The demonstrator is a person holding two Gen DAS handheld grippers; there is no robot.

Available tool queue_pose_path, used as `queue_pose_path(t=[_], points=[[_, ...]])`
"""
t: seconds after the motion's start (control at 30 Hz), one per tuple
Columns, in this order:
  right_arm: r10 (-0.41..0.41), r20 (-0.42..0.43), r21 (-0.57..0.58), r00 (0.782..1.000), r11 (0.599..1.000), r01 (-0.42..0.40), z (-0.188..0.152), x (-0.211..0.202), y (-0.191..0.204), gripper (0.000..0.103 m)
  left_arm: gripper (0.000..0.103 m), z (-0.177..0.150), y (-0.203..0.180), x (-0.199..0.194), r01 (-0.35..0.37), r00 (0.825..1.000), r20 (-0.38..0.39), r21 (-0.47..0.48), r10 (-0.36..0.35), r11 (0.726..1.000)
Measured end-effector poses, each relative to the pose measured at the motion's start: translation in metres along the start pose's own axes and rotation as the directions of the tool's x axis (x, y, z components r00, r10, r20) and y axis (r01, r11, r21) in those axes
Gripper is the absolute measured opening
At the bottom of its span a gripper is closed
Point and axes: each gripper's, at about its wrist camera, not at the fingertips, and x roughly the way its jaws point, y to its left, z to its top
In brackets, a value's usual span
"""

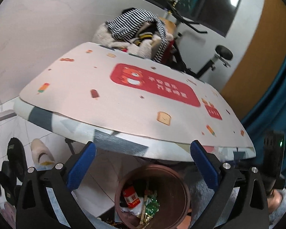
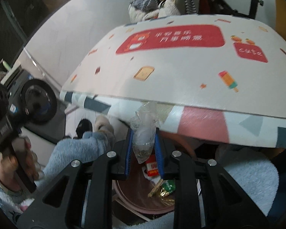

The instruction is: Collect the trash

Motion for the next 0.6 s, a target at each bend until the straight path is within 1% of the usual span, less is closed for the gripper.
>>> queue_pose_path(t=[0.13, 0.33, 0.5, 0.6], points=[[-0.004, -0.052, -0.029, 0.999, 1.0, 0.003, -0.007, 0.012, 0.009, 0.025, 0.097, 0.003, 0.01, -0.008, -0.025, 0.999, 0.023, -0.02, 0.025, 0.999], [-0.032, -0.131, -0.052, 0.991, 0.998, 0.025, -0.016, 0.029, 0.018, 0.025, 0.097, 0.005, 0.019, -0.014, -0.039, 0.999, 0.036, -0.041, 0.04, 0.998], [-0.067, -0.183, -0.07, 0.981, 0.996, 0.055, -0.024, 0.04, 0.021, 0.026, 0.097, 0.003, 0.023, -0.012, -0.051, 0.998, 0.032, -0.055, 0.053, 0.997], [-0.081, -0.201, -0.076, 0.976, 0.995, 0.067, -0.026, 0.044, 0.02, 0.026, 0.097, 0.001, 0.025, -0.01, -0.053, 0.998, 0.026, -0.061, 0.055, 0.997]])
